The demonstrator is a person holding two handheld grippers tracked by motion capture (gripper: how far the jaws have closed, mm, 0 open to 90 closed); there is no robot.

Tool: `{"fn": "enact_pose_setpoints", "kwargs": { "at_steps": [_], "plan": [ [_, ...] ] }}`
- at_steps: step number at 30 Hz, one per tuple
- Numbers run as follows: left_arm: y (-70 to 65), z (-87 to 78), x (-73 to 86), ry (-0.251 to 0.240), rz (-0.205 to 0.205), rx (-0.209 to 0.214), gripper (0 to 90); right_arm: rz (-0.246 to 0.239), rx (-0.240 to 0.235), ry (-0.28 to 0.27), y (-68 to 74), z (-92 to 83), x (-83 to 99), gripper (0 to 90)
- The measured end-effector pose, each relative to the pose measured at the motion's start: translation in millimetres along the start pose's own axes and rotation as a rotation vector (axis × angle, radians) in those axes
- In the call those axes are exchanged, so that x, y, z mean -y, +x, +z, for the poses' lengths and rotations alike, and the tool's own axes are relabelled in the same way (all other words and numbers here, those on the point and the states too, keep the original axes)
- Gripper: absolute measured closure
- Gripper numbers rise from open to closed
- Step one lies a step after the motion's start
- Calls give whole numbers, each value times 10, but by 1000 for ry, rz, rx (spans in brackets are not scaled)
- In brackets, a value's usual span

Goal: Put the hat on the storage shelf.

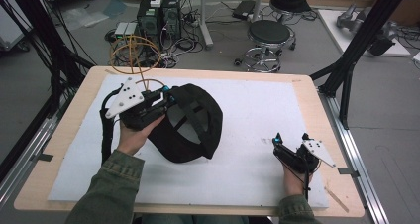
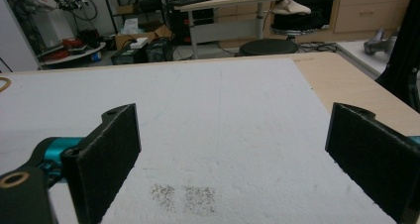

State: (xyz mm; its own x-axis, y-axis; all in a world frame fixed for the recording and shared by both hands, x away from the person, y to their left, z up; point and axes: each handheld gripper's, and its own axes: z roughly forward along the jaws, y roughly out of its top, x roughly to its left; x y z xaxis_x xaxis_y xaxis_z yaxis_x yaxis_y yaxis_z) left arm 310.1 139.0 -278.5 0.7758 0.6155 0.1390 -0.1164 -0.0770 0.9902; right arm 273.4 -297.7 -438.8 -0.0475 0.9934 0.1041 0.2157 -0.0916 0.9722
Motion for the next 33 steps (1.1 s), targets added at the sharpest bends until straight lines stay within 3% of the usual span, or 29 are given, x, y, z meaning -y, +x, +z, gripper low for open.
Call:
{"fn": "enact_pose_setpoints", "kwargs": {
  "at_steps": [9, 22, 24, 25, 26, 27, 28, 30, 31, 33],
  "plan": [
    [-95, 34, -167, -70, 3, 89, 854, 2, -2, -1, 1, -6, -2, 58],
    [-74, 34, -261, -136, -9, 111, 854, -19, -22, -21, 66, -18, -25, 57],
    [-66, 52, -273, -147, -13, 116, 853, -15, -67, -36, 122, -22, -76, 57],
    [-66, 52, -273, -147, -13, 116, 853, -15, -67, -36, 122, -22, -76, 57],
    [-67, 60, -278, -151, -11, 115, 853, -1, -142, -58, 175, -30, -154, 56],
    [-66, 63, -283, -151, -11, 114, 853, 13, -170, -60, 194, -31, -184, 56],
    [-64, 68, -289, -154, -10, 116, 853, 13, -170, -60, 194, -31, -184, 56],
    [-57, 75, -297, -160, -8, 118, 853, 50, -229, -60, 249, -38, -268, 55],
    [-54, 78, -301, -161, -8, 120, 853, 65, -292, -76, 293, -50, -350, 55],
    [-51, 83, -303, -163, -6, 121, 853, 73, -346, -88, 343, -81, -419, 55]
  ]
}}
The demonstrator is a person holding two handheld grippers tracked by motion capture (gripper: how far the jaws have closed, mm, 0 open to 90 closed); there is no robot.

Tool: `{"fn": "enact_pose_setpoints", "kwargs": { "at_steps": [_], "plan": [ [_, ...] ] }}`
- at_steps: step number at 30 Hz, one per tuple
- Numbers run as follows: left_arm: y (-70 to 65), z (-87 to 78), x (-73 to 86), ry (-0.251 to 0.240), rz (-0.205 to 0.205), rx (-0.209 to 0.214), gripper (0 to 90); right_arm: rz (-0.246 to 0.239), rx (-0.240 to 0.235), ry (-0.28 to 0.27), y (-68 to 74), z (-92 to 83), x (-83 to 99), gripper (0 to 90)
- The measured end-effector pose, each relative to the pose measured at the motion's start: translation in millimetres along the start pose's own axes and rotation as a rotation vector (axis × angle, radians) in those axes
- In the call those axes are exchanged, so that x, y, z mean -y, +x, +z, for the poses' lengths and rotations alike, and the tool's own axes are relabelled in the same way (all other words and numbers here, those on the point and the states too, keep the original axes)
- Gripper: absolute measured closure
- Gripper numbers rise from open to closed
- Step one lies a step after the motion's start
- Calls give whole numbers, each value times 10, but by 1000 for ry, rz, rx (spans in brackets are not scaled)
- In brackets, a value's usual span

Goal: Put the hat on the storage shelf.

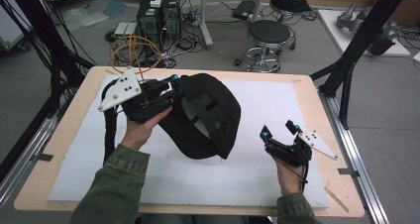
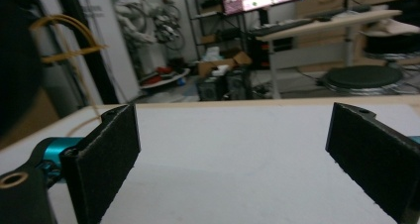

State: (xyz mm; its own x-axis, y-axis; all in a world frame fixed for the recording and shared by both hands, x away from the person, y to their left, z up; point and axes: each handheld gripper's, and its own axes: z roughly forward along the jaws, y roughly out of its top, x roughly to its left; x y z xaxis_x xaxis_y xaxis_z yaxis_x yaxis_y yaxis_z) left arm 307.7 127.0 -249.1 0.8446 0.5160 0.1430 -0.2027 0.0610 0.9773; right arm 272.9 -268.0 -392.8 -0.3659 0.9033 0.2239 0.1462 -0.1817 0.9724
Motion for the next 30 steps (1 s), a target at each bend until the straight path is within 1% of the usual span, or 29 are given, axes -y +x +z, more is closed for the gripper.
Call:
{"fn": "enact_pose_setpoints", "kwargs": {
  "at_steps": [1, 2, 3, 4, 5, 6, 8, 9, 10, 12, 13, 14, 15, 16, 17, 18, 19, 20, 21, 22, 23, 25, 26, 30],
  "plan": [
    [2, 1, 0, 0, 0, 0, 853, 0, 0, 0, 0, 0, 0, 55],
    [5, 3, 1, -2, 0, 0, 853, -1, -51, -15, 58, 1, -61, 55],
    [9, 3, 2, -3, -1, -1, 853, -1, -51, -15, 58, 1, -61, 55],
    [13, 4, 4, -2, -2, 0, 853, -1, -94, -17, 116, -1, -118, 55],
    [18, 7, 8, -4, -2, -1, 853, -4, -111, -17, 146, -3, -144, 55],
    [18, 7, 8, -4, -2, -1, 853, -4, -111, -17, 146, -3, -144, 55],
    [24, 9, 12, -4, -2, 0, 853, -8, -155, -24, 205, -3, -204, 55],
    [27, 9, 13, -3, 0, 0, 853, -21, -189, -32, 250, -1, -254, 55],
    [28, 10, 13, -3, -1, 1, 853, -21, -189, -32, 250, -1, -254, 55],
    [22, 5, 14, -4, 0, 0, 853, -40, -241, -42, 315, 1, -332, 55],
    [19, 2, 12, -5, 3, 2, 853, -45, -259, -50, 335, -1, -360, 55],
    [18, 0, 11, -5, 5, 4, 853, -47, -286, -55, 360, -3, -399, 55],
    [16, -2, 9, -6, 6, 4, 853, -61, -328, -61, 428, -5, -473, 55],
    [18, -3, 9, -7, 5, 4, 853, -61, -328, -61, 428, -5, -473, 55],
    [24, -5, 10, -8, 4, 6, 853, -73, -339, -64, 446, -4, -491, 55],
    [29, -5, 12, -10, 1, 5, 853, -82, -361, -65, 473, -1, -510, 55],
    [36, -5, 14, -9, 1, 5, 853, -93, -398, -56, 526, 18, -530, 55],
    [42, -4, 17, -11, -3, 9, 853, -93, -398, -56, 526, 18, -530, 55],
    [41, 2, 26, -15, -5, 15, 853, -106, -435, -42, 588, 48, -536, 55],
    [41, 2, 26, -15, -5, 15, 854, -106, -435, -42, 588, 48, -536, 55],
    [38, 6, 29, -14, -4, 19, 853, -125, -461, -32, 657, 89, -544, 56],
    [37, 14, 33, -19, -7, 22, 853, -125, -468, -32, 678, 104, -545, 56],
    [41, 18, 40, -26, -17, 33, 854, -125, -487, -31, 723, 151, -552, 56],
    [41, 24, 51, -29, -28, 48, 853, -129, -502, -20, 777, 209, -560, 58]
  ]
}}
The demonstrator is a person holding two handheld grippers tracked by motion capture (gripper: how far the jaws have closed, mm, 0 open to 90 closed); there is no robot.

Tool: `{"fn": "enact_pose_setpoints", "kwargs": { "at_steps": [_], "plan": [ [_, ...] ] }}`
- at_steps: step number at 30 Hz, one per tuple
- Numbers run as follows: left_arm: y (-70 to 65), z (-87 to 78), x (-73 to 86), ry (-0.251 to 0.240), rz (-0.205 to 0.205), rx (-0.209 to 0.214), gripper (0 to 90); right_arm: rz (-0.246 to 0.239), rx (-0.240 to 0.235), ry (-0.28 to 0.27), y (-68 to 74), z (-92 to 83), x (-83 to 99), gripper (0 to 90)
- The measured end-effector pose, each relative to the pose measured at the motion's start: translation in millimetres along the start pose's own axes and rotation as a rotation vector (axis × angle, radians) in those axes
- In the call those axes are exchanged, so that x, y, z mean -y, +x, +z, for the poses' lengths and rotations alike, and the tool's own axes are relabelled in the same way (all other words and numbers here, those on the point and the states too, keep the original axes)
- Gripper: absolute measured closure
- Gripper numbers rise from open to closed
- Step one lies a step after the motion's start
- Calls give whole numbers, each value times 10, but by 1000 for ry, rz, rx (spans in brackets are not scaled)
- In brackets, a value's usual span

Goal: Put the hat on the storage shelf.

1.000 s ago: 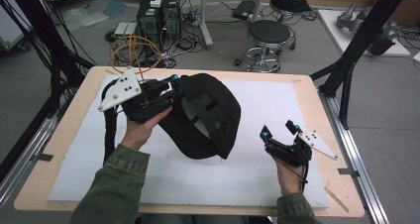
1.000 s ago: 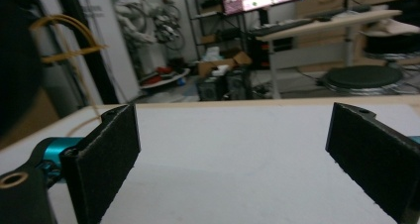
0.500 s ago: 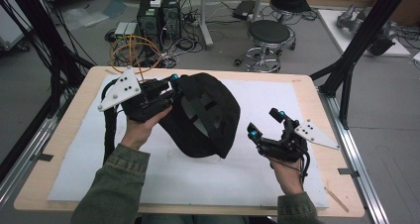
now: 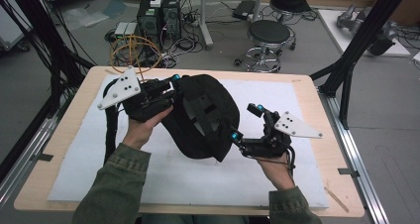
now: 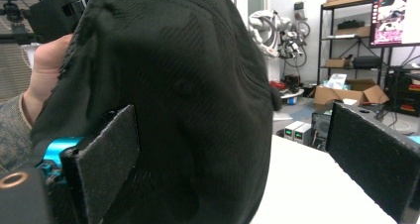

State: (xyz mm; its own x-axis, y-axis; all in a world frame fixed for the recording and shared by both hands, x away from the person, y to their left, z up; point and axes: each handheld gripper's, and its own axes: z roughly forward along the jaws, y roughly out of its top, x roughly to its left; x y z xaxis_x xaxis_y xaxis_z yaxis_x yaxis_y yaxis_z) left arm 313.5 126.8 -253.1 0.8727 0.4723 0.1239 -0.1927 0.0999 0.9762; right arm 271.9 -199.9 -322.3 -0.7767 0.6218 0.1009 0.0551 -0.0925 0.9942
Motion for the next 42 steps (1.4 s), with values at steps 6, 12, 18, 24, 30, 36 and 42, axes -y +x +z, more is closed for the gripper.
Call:
{"fn": "enact_pose_setpoints", "kwargs": {
  "at_steps": [6, 12, 18, 24, 30, 36, 42],
  "plan": [
    [12, 2, 35, -13, -27, 19, 853, -26, -37, 14, 25, 74, -8, 245],
    [7, 21, 45, -27, -37, 41, 853, -9, -74, 11, 18, 107, 0, 586],
    [44, -2, 64, -3, -36, 10, 849, -7, -54, 4, 28, 90, -6, 873],
    [73, -32, 114, 23, -50, -24, 816, -14, -52, -17, 49, 56, -25, 888],
    [94, -53, 128, 51, -68, -81, 616, 19, -50, -42, 54, 55, -30, 888],
    [83, -39, 179, 109, -52, -136, 496, 41, -6, -66, 31, 44, -42, 888],
    [40, -75, 221, 137, 3, -208, 425, 47, 11, -81, 34, 28, -56, 888]
  ]
}}
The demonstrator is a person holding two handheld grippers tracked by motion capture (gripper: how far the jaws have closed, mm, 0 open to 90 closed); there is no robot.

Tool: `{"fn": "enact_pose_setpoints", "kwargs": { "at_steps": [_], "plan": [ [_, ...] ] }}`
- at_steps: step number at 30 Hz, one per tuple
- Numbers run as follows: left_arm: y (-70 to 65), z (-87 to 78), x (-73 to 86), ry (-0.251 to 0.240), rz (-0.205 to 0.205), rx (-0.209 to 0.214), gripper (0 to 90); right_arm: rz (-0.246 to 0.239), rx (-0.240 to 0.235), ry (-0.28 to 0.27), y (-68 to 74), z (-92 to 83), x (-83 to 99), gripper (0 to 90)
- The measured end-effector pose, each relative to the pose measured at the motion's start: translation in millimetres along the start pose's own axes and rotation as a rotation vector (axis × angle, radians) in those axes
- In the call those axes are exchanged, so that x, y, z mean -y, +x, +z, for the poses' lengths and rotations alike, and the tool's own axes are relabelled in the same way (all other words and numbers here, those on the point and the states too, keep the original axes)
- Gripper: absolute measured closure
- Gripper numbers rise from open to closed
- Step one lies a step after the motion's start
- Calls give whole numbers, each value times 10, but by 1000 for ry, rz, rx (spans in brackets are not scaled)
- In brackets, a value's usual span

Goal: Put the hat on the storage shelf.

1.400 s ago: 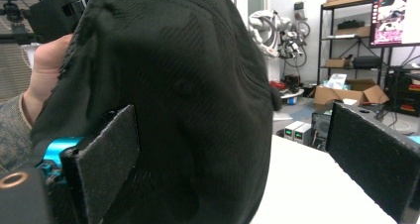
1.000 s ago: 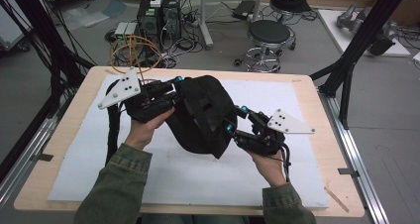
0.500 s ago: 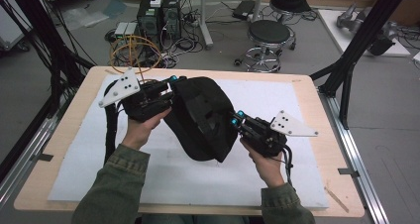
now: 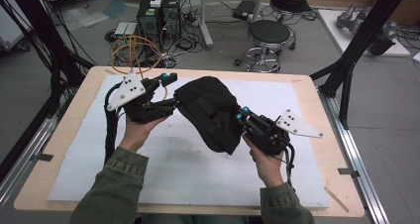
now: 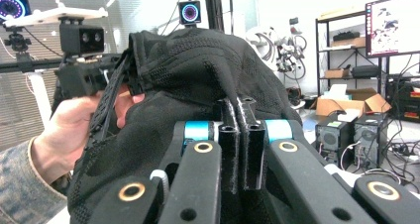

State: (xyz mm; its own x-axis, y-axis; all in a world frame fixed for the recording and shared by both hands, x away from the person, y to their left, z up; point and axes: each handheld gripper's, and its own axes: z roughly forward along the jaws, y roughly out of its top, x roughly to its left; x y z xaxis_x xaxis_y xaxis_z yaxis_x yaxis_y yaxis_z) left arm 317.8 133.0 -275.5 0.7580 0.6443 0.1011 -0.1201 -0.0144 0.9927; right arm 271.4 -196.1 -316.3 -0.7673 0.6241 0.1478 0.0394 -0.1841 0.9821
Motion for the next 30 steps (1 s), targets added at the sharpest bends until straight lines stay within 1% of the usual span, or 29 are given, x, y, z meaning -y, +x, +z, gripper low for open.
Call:
{"fn": "enact_pose_setpoints", "kwargs": {
  "at_steps": [2, 4, 5, 7, 8, 12, 14, 15, 16, 19, 20, 22, 23, 24, 25, 30],
  "plan": [
    [-4, -24, 26, 15, 17, -14, 401, -4, 9, -1, 8, 3, 2, 888],
    [-1, -45, 57, 19, 20, -22, 398, -8, 14, -3, 13, 7, 3, 889],
    [4, -58, 106, 26, 19, -42, 381, -11, 17, -4, 12, 10, 2, 889],
    [6, -64, 131, 32, 21, -47, 375, -6, 17, -3, 15, 11, 0, 888],
    [9, -83, 171, 44, 24, -55, 369, -6, 28, -9, 12, 14, -3, 889],
    [12, -125, 209, 44, 25, -64, 358, -4, 40, -14, 18, 14, -19, 888],
    [19, -180, 227, 45, 27, -77, 355, -8, 48, -15, 25, 17, -25, 888],
    [30, -230, 236, 46, 33, -92, 347, -8, 54, -16, 32, 27, -31, 888],
    [30, -230, 236, 46, 33, -92, 344, -11, 56, -14, 34, 29, -33, 888],
    [74, -353, 262, 46, 33, -124, 340, -11, 67, -16, 48, 40, -40, 887],
    [84, -381, 270, 44, 27, -130, 340, -15, 73, -23, 50, 46, -39, 887],
    [114, -450, 295, 43, 17, -150, 337, -16, 82, -22, 51, 52, -39, 887],
    [122, -472, 302, 46, 18, -157, 337, -16, 82, -22, 51, 52, -39, 887],
    [141, -523, 323, 47, 17, -176, 333, -15, 87, -24, 49, 55, -37, 887],
    [141, -523, 323, 47, 17, -176, 332, -15, 87, -24, 49, 55, -37, 887],
    [211, -651, 369, 45, 11, -229, 321, -23, 97, -25, 57, 53, -39, 887]
  ]
}}
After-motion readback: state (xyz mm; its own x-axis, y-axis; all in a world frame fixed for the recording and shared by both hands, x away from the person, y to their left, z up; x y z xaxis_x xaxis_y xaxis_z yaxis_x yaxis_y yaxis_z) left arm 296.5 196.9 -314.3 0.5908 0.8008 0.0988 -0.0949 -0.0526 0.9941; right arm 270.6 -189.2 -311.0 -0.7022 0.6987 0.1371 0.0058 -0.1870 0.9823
